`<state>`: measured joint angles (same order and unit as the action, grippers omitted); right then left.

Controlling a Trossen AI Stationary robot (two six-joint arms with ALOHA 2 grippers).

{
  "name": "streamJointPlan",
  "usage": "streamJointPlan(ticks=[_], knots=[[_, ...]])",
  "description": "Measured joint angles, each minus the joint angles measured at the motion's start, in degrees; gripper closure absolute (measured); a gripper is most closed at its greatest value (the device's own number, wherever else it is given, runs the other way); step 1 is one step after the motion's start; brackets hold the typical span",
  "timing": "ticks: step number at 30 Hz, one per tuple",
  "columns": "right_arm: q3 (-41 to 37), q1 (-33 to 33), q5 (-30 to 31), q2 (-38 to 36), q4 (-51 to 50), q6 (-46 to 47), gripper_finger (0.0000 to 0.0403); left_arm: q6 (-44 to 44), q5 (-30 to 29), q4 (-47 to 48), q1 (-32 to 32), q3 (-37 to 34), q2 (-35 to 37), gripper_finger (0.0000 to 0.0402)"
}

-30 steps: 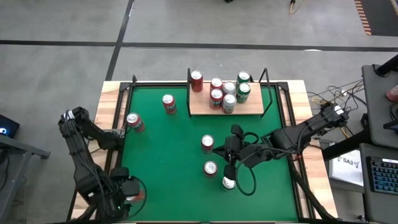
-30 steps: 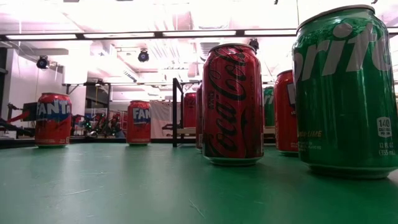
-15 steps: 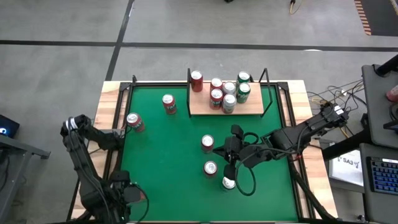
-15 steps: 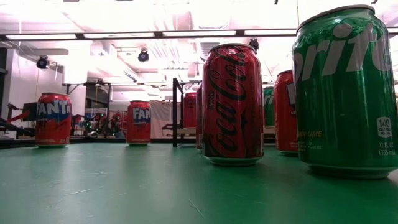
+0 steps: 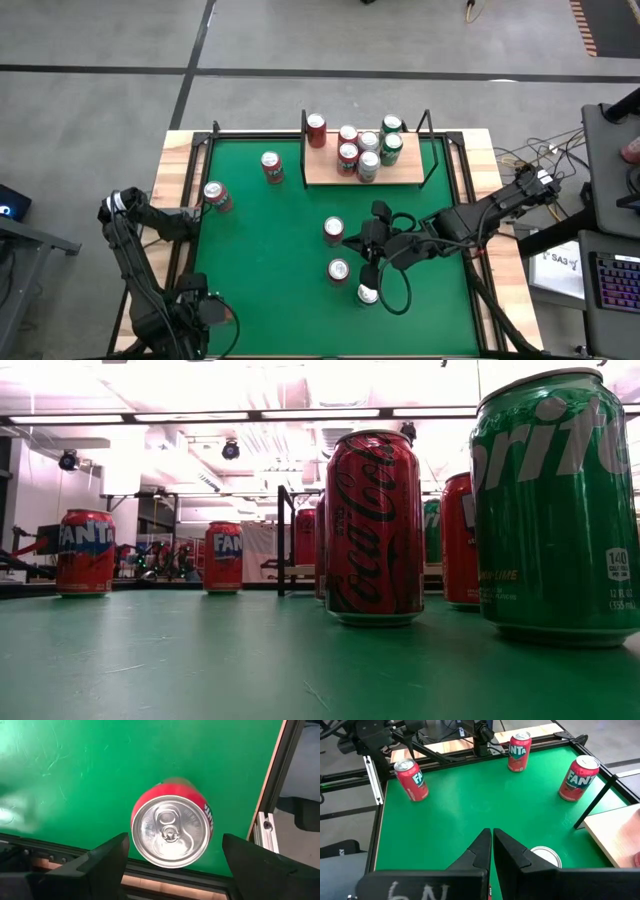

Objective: Place canned beverage on shelf
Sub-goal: Put the red soda can on the shelf

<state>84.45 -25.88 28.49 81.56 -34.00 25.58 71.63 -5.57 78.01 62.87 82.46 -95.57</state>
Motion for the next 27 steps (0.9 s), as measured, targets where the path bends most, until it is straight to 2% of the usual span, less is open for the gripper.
streamJointPlan(ticks=[14, 27], knots=[[-0.1, 0.0, 0.0, 0.0, -0.2, 0.0, 0.0394, 1.0, -1.4, -0.7, 0.0, -0.4, 0.0, 0.0098], [-0.1, 0.0, 0.0, 0.0, -0.2, 0.0, 0.0394, 1.8, -1.4, -4.1, 0.0, -4.9, 0.1, 0.0099]])
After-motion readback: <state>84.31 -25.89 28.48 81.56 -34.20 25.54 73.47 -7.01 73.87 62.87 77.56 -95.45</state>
